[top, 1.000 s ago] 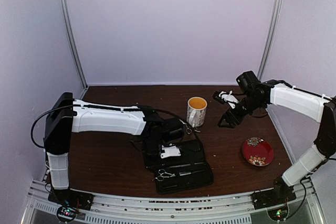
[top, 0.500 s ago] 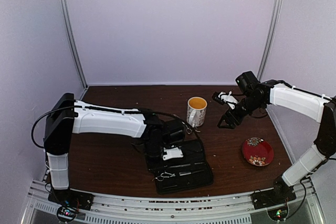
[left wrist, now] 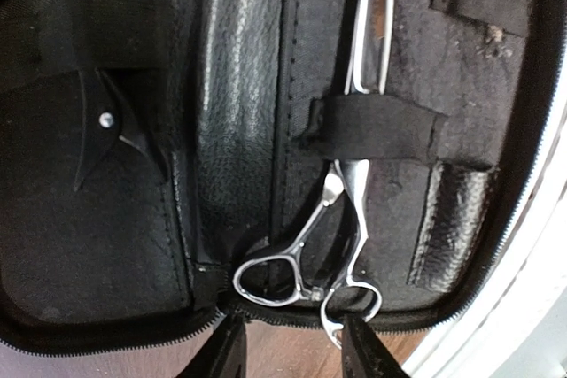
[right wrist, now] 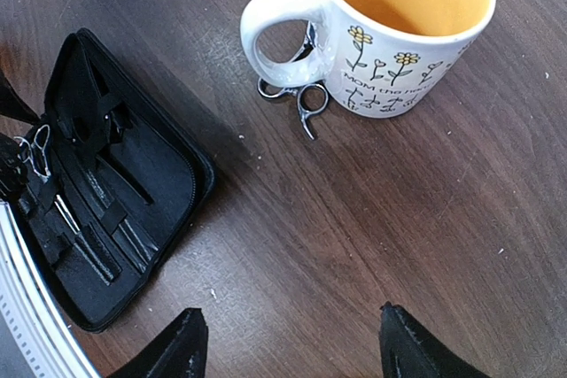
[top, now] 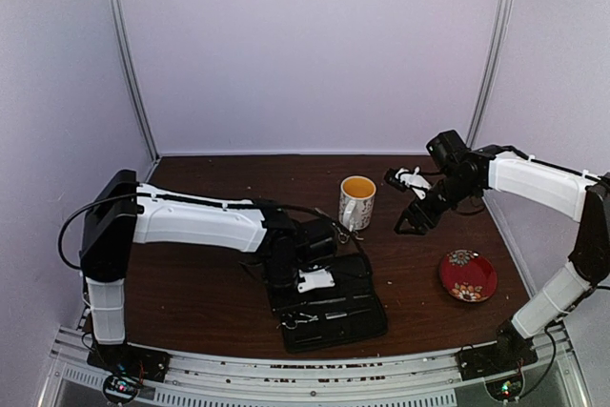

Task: Sort the hair-cutting tools

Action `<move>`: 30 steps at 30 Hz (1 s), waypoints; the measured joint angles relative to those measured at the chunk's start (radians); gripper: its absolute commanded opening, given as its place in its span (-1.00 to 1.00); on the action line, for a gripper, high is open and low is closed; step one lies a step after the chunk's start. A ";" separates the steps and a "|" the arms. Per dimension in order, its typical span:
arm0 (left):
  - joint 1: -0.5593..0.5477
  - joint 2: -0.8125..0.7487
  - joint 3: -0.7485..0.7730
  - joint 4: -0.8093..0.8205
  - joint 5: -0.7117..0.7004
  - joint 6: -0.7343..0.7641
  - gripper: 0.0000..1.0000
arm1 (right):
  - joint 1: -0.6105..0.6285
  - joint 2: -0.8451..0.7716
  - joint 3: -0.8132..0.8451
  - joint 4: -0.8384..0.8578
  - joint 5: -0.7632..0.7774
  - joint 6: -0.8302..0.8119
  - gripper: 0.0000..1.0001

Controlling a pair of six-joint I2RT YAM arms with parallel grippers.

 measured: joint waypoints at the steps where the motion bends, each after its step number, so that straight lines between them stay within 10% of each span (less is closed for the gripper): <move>1: -0.001 0.002 -0.001 0.000 -0.004 0.000 -0.27 | 0.000 0.001 0.000 -0.001 0.000 0.000 0.35; 30: -0.053 0.096 0.086 0.019 -0.054 -0.016 -0.37 | 0.021 0.023 0.013 -0.019 0.000 -0.019 0.36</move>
